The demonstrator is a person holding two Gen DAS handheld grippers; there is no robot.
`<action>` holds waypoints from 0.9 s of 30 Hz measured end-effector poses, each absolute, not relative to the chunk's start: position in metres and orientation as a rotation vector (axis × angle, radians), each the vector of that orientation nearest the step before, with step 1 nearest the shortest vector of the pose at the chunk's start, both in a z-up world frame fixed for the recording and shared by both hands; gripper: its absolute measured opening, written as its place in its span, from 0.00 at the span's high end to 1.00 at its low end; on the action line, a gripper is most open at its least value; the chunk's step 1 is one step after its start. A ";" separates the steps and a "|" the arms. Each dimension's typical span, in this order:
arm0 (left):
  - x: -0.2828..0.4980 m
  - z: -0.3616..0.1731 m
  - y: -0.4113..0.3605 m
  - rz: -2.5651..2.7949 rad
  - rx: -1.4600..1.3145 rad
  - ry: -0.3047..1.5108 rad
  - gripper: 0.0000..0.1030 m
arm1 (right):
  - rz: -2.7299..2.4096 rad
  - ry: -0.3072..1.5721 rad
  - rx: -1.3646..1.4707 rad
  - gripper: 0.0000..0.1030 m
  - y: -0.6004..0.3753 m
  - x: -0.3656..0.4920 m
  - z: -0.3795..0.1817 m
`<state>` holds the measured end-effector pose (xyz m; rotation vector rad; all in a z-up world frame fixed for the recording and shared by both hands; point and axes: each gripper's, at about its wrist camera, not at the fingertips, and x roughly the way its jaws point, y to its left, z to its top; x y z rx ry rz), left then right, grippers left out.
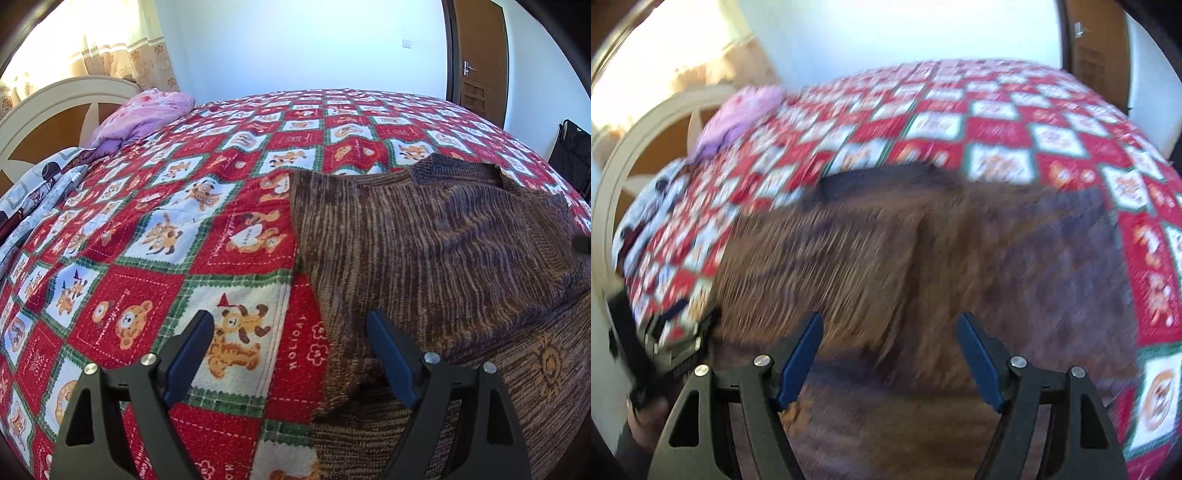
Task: Fold small clothes
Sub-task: 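Move the right tool to the sweater hem and close on it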
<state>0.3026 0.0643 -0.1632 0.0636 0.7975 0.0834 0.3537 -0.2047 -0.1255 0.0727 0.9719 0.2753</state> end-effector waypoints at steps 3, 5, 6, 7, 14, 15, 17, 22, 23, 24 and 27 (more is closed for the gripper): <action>0.302 -0.163 0.066 0.077 0.050 0.800 0.15 | 0.303 1.020 0.083 0.70 -0.198 0.349 -0.140; 0.303 -0.164 0.068 0.068 0.039 0.802 0.15 | 0.299 1.008 0.070 0.74 -0.198 0.345 -0.144; 0.302 -0.164 0.069 0.064 0.032 0.804 0.15 | 0.298 1.005 0.078 0.76 -0.199 0.343 -0.145; 0.302 -0.164 0.069 0.059 0.025 0.805 0.15 | 0.297 1.002 0.076 0.77 -0.200 0.341 -0.146; 0.302 -0.166 0.073 0.024 -0.013 0.818 0.15 | 0.243 0.967 -0.021 0.82 -0.208 0.338 -0.145; 0.302 -0.166 0.073 0.025 -0.012 0.818 0.15 | 0.240 0.967 -0.027 0.82 -0.208 0.337 -0.141; 0.301 -0.167 0.072 0.028 -0.009 0.818 0.15 | 0.203 0.936 -0.051 0.75 -0.206 0.331 -0.131; 0.301 -0.167 0.070 0.039 0.004 0.816 0.14 | 0.306 0.828 -0.061 0.37 -0.176 0.334 -0.103; 0.300 -0.167 0.071 0.039 0.005 0.815 0.14 | 0.332 0.824 -0.066 0.37 -0.167 0.337 -0.103; 0.300 -0.166 0.071 0.040 0.005 0.815 0.13 | 0.365 0.828 -0.061 0.37 -0.158 0.342 -0.103; 0.300 -0.166 0.071 0.045 0.002 0.817 0.11 | 0.450 0.893 -0.019 0.37 -0.140 0.361 -0.118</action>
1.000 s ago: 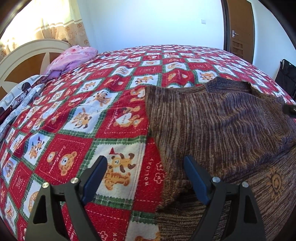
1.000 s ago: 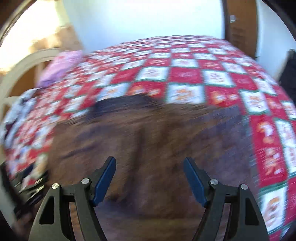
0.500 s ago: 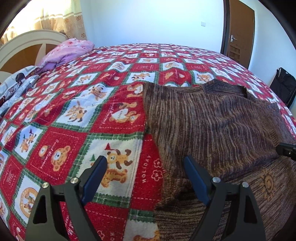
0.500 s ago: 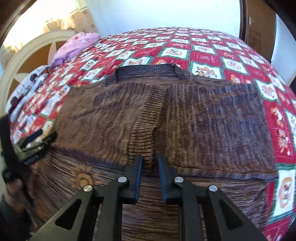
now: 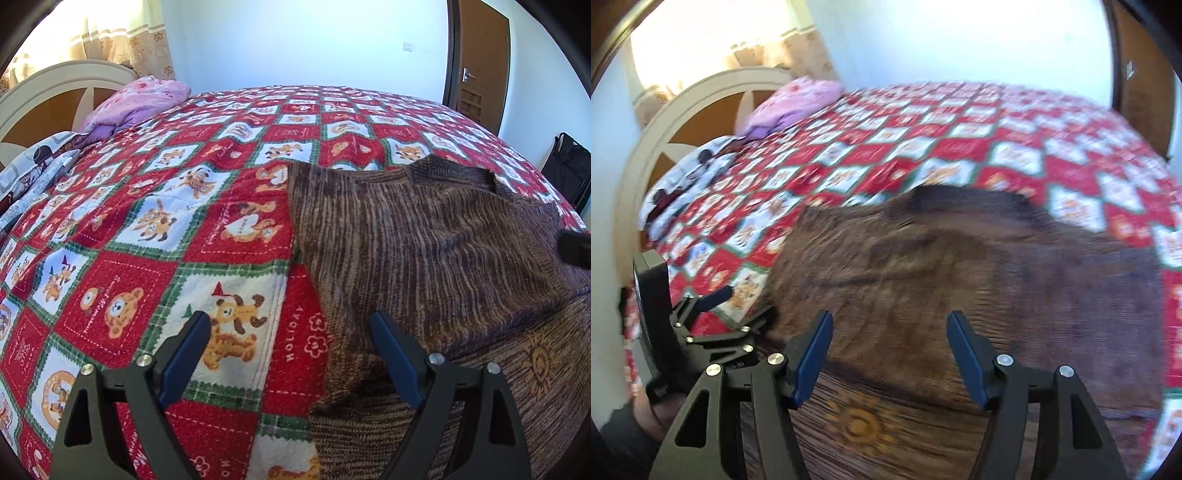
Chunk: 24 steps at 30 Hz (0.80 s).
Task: Fold small clothes
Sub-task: 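Move the right tool to the sweater hem and close on it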
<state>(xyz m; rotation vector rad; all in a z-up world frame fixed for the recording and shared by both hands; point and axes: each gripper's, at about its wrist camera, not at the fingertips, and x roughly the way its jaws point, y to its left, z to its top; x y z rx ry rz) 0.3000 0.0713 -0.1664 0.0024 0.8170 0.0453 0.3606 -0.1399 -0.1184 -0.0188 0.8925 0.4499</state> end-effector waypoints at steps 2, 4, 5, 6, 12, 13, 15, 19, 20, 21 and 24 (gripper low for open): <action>0.300 -0.167 0.072 0.047 0.000 0.818 0.10 | 0.397 0.910 -0.053 0.37 -0.138 0.367 -0.129; 0.300 -0.167 0.072 0.051 0.001 0.817 0.09 | 0.339 0.957 -0.066 0.37 -0.148 0.373 -0.144; 0.300 -0.167 0.072 0.051 0.001 0.817 0.09 | 0.326 0.971 -0.057 0.37 -0.155 0.374 -0.150; 0.300 -0.167 0.072 0.050 0.001 0.818 0.09 | 0.329 0.962 -0.056 0.37 -0.163 0.373 -0.152; 0.300 -0.167 0.073 0.045 -0.003 0.819 0.09 | 0.311 0.958 -0.096 0.38 -0.186 0.367 -0.155; 0.299 -0.166 0.073 0.046 -0.001 0.818 0.09 | 0.310 0.956 -0.088 0.38 -0.188 0.367 -0.154; 0.298 -0.166 0.072 0.044 -0.001 0.818 0.09 | 0.306 0.938 -0.060 0.39 -0.192 0.362 -0.149; 0.293 -0.167 0.074 0.025 -0.019 0.820 0.09 | 0.296 0.911 0.013 0.52 -0.208 0.356 -0.140; 0.292 -0.167 0.074 0.021 -0.023 0.821 0.09 | 0.292 0.923 0.032 0.54 -0.212 0.359 -0.142; 0.292 -0.167 0.074 0.018 -0.026 0.821 0.09 | 0.292 0.936 0.046 0.55 -0.214 0.362 -0.144; 0.292 -0.168 0.074 0.018 -0.024 0.822 0.09 | 0.295 0.940 0.108 0.69 -0.218 0.373 -0.147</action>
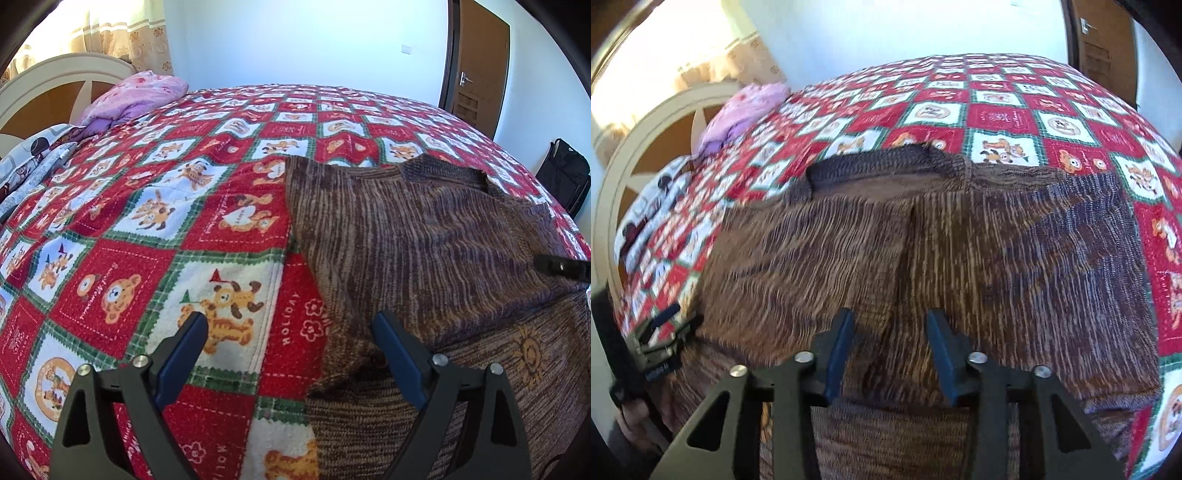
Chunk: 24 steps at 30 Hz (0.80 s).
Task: Fold small clothes
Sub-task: 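Move the right tool to the sweater hem and close on it, then fold the held hem up toward the collar with the right tool and release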
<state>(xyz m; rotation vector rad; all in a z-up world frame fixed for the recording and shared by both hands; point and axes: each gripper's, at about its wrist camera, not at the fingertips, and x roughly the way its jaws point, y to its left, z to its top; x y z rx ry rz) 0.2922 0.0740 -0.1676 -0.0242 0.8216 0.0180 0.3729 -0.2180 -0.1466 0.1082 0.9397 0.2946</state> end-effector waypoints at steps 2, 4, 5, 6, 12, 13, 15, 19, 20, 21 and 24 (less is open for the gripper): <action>0.292 -0.167 0.073 0.021 -0.017 0.818 0.09 | 0.325 0.952 0.142 0.84 -0.214 0.377 -0.149; 0.292 -0.167 0.074 0.020 -0.017 0.817 0.09 | 0.316 0.946 0.096 0.86 -0.203 0.376 -0.151; 0.292 -0.167 0.073 0.018 -0.017 0.816 0.09 | 0.316 0.934 0.062 0.95 -0.198 0.373 -0.149; 0.292 -0.167 0.073 0.017 -0.017 0.816 0.09 | 0.318 0.927 0.047 0.96 -0.196 0.371 -0.148; 0.288 -0.165 0.069 -0.021 -0.002 0.798 0.09 | 0.248 0.877 0.016 0.97 -0.210 0.367 -0.140; 0.287 -0.165 0.067 -0.024 0.008 0.794 0.08 | 0.247 0.896 0.022 0.97 -0.213 0.370 -0.144; 0.288 -0.165 0.065 -0.008 0.027 0.797 0.04 | 0.265 0.925 0.012 0.97 -0.212 0.375 -0.153; 0.288 -0.164 0.066 -0.008 0.026 0.793 0.04 | 0.282 0.918 0.074 0.93 -0.224 0.372 -0.149; 0.287 -0.164 0.066 -0.008 0.024 0.791 0.04 | 0.272 0.913 0.081 0.83 -0.228 0.370 -0.147; 0.286 -0.163 0.066 -0.010 0.022 0.786 0.04 | 0.258 0.902 0.078 0.58 -0.233 0.366 -0.144; 0.282 -0.161 0.066 -0.025 0.018 0.763 0.03 | 0.240 0.866 0.088 0.35 -0.256 0.351 -0.133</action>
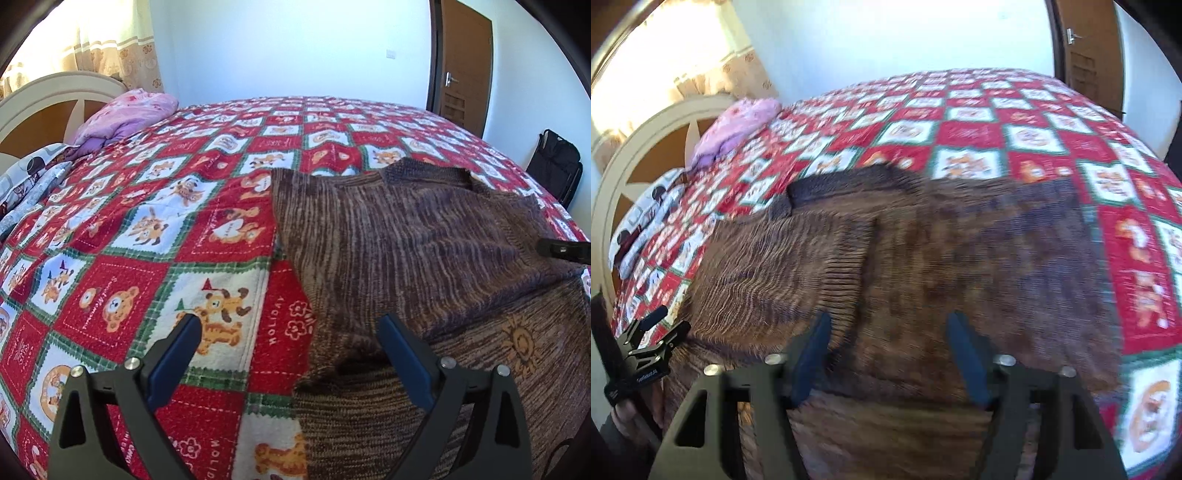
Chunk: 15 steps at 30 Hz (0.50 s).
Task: Fold small clothes
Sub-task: 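Fold the held hem up toward the collar with the right tool and release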
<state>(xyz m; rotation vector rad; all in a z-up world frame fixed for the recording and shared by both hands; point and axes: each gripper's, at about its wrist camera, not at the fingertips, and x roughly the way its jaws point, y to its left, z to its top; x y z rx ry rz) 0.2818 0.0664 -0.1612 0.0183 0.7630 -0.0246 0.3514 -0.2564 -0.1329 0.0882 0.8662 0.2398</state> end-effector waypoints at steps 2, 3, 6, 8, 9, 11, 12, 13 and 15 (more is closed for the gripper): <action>0.281 -0.161 0.066 -0.037 0.019 0.758 0.03 | 0.166 0.857 0.071 0.35 -0.274 0.342 -0.128; 0.281 -0.160 0.065 -0.041 0.020 0.756 0.03 | 0.139 0.855 0.084 0.35 -0.285 0.338 -0.126; 0.282 -0.161 0.064 -0.039 0.023 0.762 0.02 | 0.184 0.930 0.215 0.35 -0.304 0.334 -0.139; 0.283 -0.161 0.065 -0.040 0.022 0.766 0.02 | 0.221 0.912 0.223 0.35 -0.299 0.330 -0.144; 0.282 -0.161 0.065 -0.041 0.020 0.766 0.02 | 0.239 0.906 0.200 0.35 -0.291 0.328 -0.144; 0.283 -0.161 0.066 -0.041 0.013 0.770 0.02 | 0.276 0.908 0.189 0.35 -0.275 0.326 -0.145; 0.283 -0.161 0.067 -0.040 0.011 0.773 0.02 | 0.288 0.906 0.163 0.35 -0.264 0.324 -0.143; 0.284 -0.162 0.067 -0.039 0.009 0.774 0.02 | 0.281 0.901 0.138 0.35 -0.257 0.322 -0.141; 0.284 -0.162 0.067 -0.037 0.011 0.774 0.01 | 0.296 0.896 0.118 0.35 -0.249 0.322 -0.142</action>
